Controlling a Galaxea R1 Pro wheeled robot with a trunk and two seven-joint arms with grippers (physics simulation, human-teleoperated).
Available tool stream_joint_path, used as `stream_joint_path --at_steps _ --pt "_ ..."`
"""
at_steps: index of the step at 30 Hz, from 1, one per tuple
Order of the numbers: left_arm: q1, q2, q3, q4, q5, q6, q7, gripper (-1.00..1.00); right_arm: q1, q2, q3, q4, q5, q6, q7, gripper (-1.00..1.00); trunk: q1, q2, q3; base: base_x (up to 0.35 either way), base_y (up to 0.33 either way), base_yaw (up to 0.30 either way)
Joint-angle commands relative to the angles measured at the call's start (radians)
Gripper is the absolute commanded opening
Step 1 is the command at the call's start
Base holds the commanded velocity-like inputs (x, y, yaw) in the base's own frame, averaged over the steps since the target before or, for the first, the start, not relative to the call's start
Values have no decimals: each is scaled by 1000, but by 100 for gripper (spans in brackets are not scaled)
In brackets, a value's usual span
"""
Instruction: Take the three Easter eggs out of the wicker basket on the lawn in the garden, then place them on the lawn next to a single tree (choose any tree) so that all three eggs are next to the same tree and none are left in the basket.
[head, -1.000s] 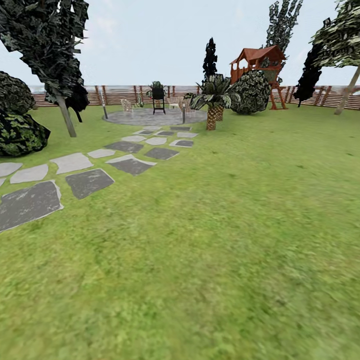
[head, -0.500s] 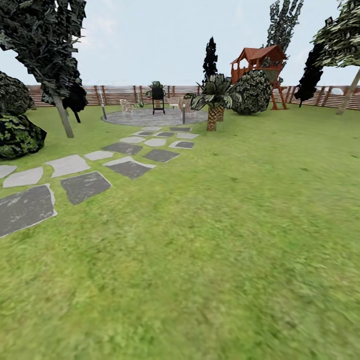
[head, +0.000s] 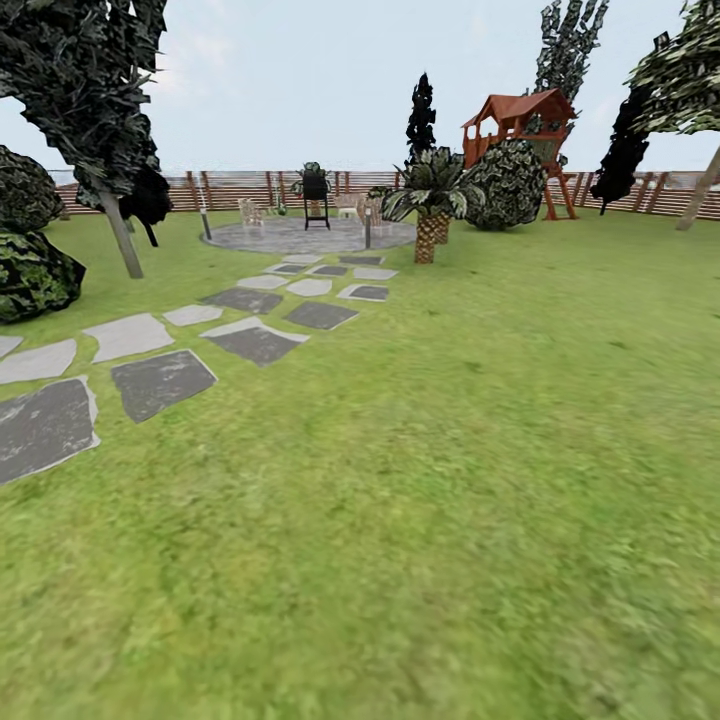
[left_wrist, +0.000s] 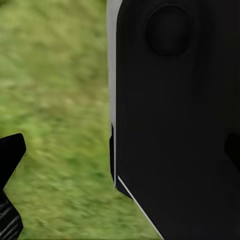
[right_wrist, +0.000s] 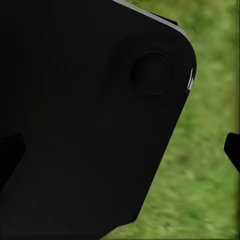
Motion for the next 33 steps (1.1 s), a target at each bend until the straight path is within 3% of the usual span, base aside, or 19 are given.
stream_joint_path --at_steps 1,33 --pt "1 0 1 -2 1 -1 0 100 -1 0 -1 1 9 -3 -1 100 1 0 -1 339 0 0" --pt "1 3 -1 -2 1 -1 -3 100 -1 6 -6 -4 2 -3 5 100 1 0 -1 339 0 0"
